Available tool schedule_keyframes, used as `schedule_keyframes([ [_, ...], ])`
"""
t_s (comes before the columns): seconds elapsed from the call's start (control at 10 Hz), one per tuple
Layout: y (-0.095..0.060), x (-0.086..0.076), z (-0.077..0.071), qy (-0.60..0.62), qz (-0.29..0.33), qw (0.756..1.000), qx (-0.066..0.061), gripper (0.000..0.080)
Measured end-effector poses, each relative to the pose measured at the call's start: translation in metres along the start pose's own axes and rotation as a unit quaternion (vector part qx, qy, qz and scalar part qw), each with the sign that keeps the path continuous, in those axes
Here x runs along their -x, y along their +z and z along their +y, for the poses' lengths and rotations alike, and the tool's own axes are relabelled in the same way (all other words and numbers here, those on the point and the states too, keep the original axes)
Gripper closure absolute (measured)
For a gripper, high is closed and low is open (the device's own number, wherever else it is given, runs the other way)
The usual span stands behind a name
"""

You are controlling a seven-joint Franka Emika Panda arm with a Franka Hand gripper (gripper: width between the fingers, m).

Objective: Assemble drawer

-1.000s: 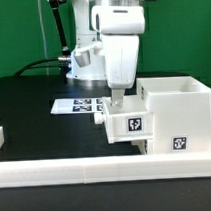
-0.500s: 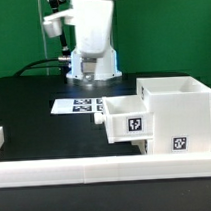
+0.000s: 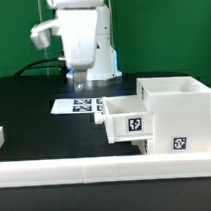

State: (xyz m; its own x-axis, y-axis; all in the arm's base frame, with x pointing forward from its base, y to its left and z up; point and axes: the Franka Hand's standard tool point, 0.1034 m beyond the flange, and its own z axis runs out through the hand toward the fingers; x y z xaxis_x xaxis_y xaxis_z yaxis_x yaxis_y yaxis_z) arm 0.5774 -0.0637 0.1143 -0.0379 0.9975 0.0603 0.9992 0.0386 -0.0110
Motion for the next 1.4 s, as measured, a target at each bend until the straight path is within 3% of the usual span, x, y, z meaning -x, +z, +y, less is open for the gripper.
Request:
schedule_keyframes([
  [0.3, 0.016, 0.006, 0.015, 0.008, 0.04, 0.999, -0.004, 0.015],
  [0.8, 0.049, -0.016, 0.007, 0.008, 0.053, 0.998, -0.029, 0.015],
  [1.3, 0.053, -0.018, 0.005, 0.008, 0.056, 0.998, -0.033, 0.015],
  [1.4, 0.057, -0.023, 0.004, 0.004, 0.059, 0.998, -0.038, 0.015],
])
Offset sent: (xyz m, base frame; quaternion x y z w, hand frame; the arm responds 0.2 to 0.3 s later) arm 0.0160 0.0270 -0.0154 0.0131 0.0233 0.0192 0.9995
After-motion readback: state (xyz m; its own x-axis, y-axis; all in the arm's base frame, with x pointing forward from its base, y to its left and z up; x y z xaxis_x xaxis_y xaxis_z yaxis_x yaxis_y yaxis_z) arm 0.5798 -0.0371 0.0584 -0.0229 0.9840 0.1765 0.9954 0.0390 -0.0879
